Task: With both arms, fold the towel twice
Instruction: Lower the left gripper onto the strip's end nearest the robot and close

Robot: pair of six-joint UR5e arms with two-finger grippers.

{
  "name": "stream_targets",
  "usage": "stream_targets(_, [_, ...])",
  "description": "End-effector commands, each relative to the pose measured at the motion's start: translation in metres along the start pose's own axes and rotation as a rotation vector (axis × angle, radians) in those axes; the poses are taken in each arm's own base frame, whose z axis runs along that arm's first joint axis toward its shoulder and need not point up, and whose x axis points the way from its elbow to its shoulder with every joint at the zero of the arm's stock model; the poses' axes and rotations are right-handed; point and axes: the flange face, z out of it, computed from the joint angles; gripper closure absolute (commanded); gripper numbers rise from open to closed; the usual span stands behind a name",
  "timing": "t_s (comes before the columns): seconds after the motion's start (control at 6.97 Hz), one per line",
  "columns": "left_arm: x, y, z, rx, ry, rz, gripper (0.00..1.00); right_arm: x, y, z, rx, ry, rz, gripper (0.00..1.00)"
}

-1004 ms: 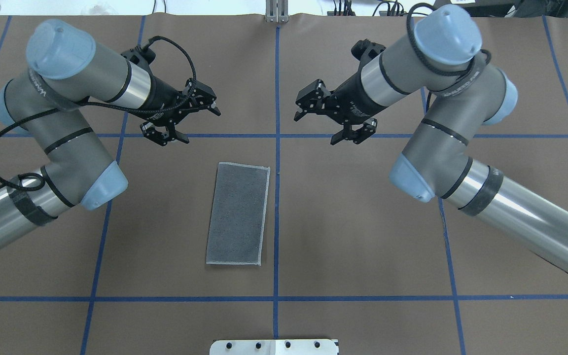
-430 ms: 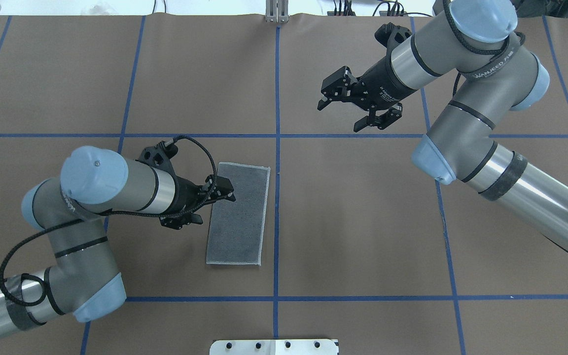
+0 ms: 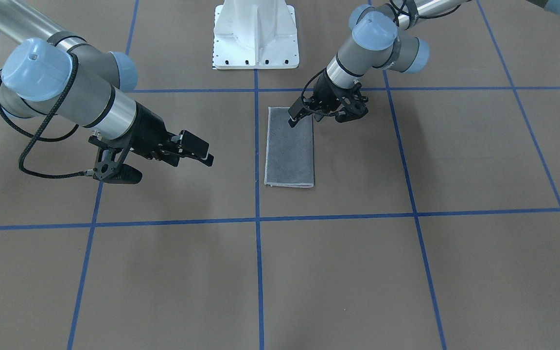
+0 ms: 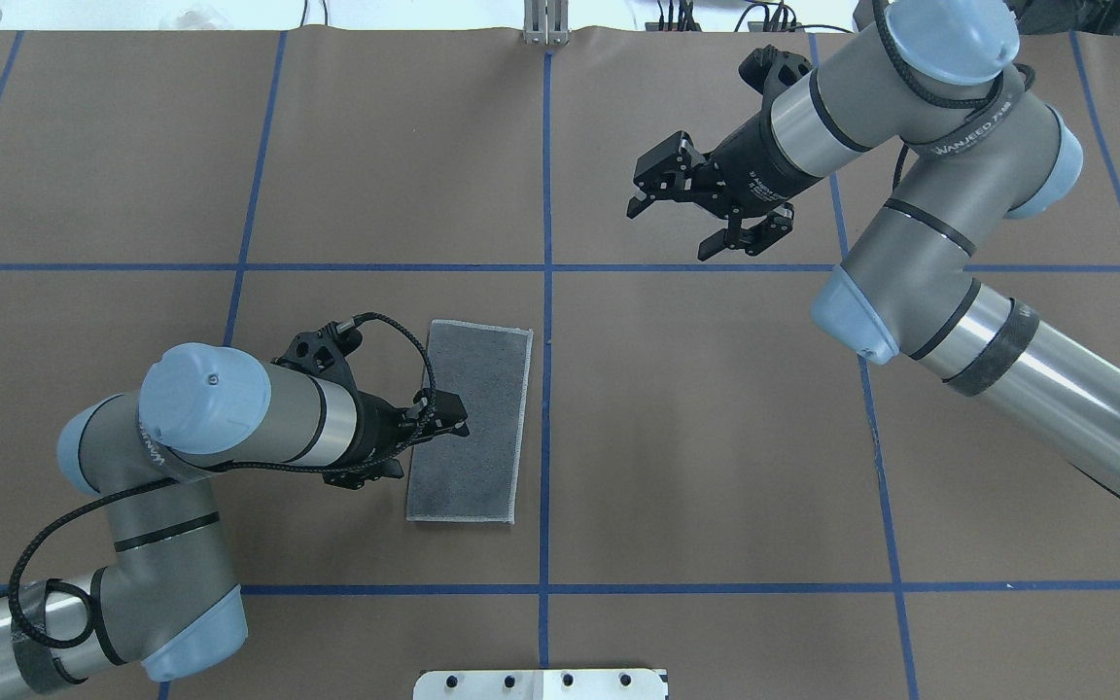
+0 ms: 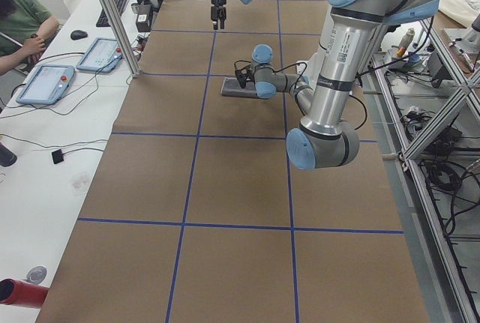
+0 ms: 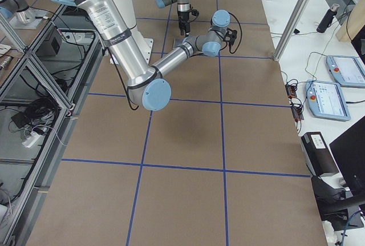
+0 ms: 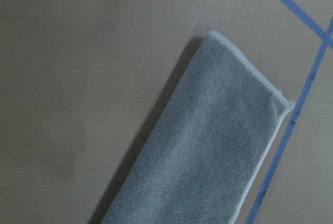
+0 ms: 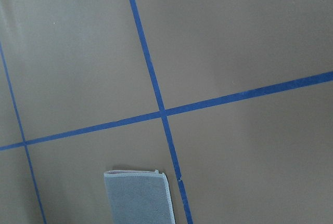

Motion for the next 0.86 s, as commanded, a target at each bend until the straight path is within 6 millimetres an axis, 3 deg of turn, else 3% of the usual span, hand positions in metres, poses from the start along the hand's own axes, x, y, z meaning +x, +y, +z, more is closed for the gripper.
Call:
stream_targets(0.0, [-0.009, 0.009, 0.006, -0.013, -0.016, 0.004, 0.01, 0.000, -0.003, 0.004, -0.002, 0.006, 0.005, 0.00])
stream_targets(0.72, [-0.017, 0.026, 0.016, -0.041, -0.037, 0.014, 0.01, -0.002, -0.003, 0.004, -0.002, 0.004, 0.007, 0.00])
